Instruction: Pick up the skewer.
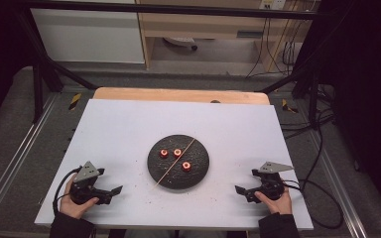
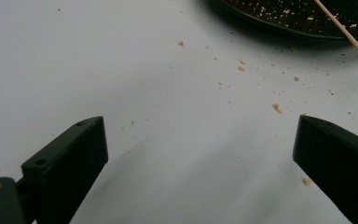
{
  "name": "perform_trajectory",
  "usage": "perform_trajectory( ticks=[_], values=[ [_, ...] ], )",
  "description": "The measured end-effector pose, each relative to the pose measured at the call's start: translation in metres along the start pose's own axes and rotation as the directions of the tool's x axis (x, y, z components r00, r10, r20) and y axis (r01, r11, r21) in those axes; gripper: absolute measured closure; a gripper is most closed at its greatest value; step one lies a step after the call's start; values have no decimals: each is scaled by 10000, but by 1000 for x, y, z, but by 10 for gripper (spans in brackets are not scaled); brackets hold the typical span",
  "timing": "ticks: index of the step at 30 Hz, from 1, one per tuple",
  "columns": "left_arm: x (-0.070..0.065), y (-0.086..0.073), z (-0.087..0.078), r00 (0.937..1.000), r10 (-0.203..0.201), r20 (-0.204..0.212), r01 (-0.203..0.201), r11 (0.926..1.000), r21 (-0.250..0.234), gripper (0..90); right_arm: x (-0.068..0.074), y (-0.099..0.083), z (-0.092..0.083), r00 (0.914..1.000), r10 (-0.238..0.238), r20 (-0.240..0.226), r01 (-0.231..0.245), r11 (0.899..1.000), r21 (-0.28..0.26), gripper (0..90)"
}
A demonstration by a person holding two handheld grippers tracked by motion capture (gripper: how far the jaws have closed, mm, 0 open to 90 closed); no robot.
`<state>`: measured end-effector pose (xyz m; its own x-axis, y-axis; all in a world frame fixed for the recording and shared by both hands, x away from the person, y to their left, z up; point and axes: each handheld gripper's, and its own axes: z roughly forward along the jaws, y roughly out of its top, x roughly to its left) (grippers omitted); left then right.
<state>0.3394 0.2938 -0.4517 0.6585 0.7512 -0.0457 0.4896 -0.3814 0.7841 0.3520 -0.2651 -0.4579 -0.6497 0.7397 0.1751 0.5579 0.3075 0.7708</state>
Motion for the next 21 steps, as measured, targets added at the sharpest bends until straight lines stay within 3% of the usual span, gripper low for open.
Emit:
perform_trajectory(
  ticks=[21],
  values=[
    [-7, 9, 1, 10000, 94, 3, -94, 10000, 29, 36, 0, 1, -1, 10000, 33, -67, -34, 10000, -92, 6]
  ],
)
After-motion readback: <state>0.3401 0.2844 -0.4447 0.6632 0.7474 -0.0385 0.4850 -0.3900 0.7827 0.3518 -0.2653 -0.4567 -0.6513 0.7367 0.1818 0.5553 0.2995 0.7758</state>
